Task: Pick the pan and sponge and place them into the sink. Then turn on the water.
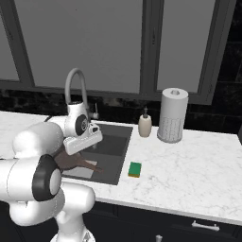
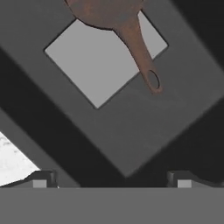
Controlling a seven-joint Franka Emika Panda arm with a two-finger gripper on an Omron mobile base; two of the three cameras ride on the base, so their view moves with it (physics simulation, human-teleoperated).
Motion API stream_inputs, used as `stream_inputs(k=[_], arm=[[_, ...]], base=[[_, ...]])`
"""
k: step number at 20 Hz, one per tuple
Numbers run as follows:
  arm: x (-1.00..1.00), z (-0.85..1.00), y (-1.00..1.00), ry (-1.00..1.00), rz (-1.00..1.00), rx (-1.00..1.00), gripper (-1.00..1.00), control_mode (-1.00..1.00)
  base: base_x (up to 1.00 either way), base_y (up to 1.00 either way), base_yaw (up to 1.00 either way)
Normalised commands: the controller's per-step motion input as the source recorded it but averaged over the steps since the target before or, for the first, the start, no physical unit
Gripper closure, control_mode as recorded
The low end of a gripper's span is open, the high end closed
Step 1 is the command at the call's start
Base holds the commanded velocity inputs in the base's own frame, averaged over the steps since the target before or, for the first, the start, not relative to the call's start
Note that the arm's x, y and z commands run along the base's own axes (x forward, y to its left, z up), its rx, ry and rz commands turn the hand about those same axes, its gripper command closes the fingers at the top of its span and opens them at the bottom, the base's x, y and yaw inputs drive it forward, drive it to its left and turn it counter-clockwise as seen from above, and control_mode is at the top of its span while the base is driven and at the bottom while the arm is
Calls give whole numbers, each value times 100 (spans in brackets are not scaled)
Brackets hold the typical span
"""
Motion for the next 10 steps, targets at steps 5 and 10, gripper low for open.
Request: stream_inputs(k=[5,10], arm=[[-42,56,-31,0,-16,-4,-100,-100],[-41,47,-41,0,-22,0,-100,-100]], base=[[0,0,0],[0,0,0]])
